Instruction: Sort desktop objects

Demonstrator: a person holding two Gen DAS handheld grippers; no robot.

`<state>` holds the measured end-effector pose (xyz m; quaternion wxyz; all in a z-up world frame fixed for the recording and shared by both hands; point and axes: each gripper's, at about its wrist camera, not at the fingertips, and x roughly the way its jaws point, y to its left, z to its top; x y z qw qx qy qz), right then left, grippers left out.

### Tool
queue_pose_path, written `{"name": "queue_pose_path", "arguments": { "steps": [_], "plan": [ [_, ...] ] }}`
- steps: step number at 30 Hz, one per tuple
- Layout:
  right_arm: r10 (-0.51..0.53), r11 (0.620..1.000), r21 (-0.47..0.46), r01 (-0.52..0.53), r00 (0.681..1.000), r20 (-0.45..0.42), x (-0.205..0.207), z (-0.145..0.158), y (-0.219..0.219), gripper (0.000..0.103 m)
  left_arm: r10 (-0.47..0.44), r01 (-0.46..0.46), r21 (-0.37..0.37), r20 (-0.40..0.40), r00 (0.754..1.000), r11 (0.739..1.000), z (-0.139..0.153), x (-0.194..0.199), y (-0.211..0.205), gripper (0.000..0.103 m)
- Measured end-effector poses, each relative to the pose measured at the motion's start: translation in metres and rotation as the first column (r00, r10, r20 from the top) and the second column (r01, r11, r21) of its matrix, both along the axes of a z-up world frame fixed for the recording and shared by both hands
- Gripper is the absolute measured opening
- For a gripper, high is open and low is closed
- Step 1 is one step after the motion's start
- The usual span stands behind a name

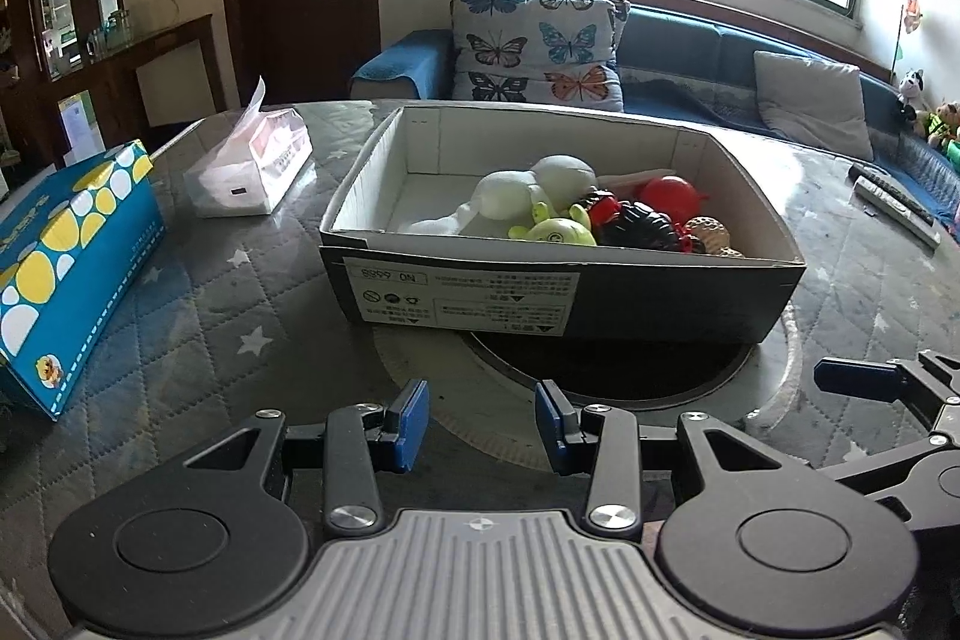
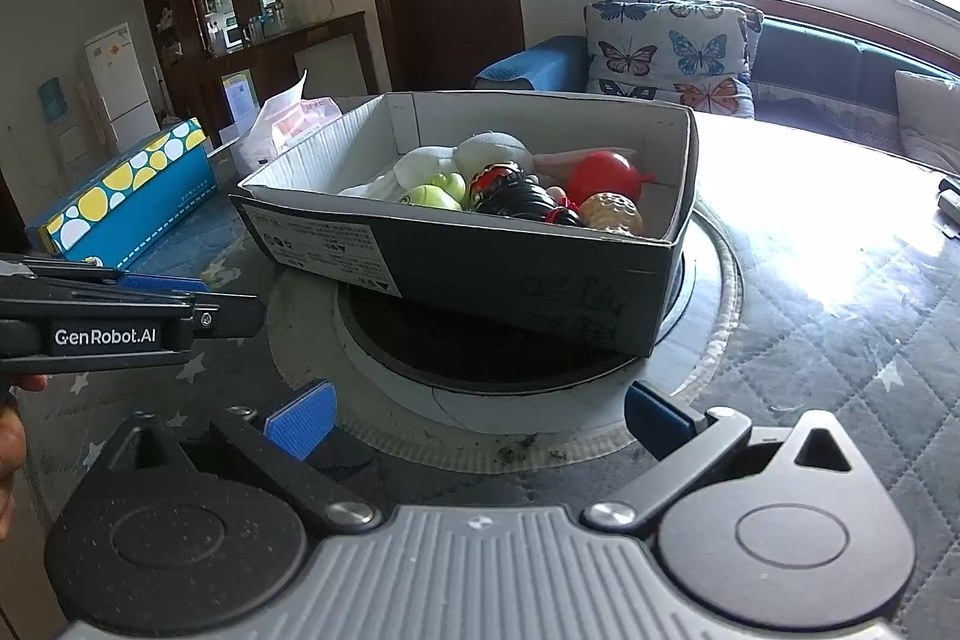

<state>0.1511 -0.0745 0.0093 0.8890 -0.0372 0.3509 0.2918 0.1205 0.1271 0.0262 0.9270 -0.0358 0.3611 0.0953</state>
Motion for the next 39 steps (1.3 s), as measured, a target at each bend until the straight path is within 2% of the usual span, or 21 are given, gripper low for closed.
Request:
{"name": "queue_pose_path", "arguments": {
  "steps": [39],
  "plan": [
    [-0.065, 0.997, -0.037, 0.062, 0.995, -0.072, 0.039, -0.004, 0.025, 0.103, -0.038, 0.039, 0.015, -0.064, 0.997, 0.999, -0.012, 0.049, 0.012, 0.042]
  ]
}}
